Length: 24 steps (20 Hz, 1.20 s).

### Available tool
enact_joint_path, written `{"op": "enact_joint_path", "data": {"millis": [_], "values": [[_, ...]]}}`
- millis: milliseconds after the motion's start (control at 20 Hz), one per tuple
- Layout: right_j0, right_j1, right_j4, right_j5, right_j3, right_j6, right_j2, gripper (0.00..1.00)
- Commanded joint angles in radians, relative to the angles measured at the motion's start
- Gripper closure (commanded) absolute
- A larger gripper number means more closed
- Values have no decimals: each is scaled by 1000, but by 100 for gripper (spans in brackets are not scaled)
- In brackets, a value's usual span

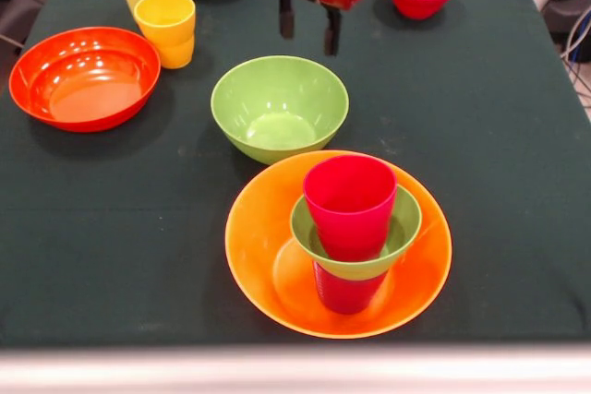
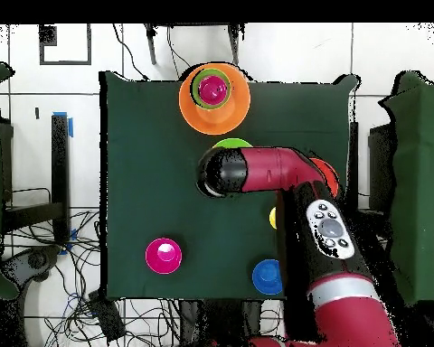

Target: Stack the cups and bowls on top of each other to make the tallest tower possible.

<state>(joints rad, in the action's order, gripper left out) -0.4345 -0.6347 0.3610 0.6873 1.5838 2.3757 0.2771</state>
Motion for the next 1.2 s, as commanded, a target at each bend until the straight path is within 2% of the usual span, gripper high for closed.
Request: {"op": "enact_joint_path", "data": {"millis": [50, 300, 450, 500, 600, 700, 800, 1000, 1200], "values": [[-120, -124, 75, -63, 240, -193, 27, 0], [-170, -169, 92, -56, 291, -220, 57, 0], [-140, -224, 104, -76, 330, -196, 79, 0], [-140, -238, 119, -111, 360, -221, 120, 0], [-129, -230, 120, -159, 401, -210, 170, 0], [-137, -203, 88, -171, 429, -205, 229, 0], [-124, -182, 72, -201, 455, -155, 244, 0], [-25, -204, 107, -262, 485, -20, 174, 0], [55, -235, 83, -310, 548, 64, 128, 0]]}}
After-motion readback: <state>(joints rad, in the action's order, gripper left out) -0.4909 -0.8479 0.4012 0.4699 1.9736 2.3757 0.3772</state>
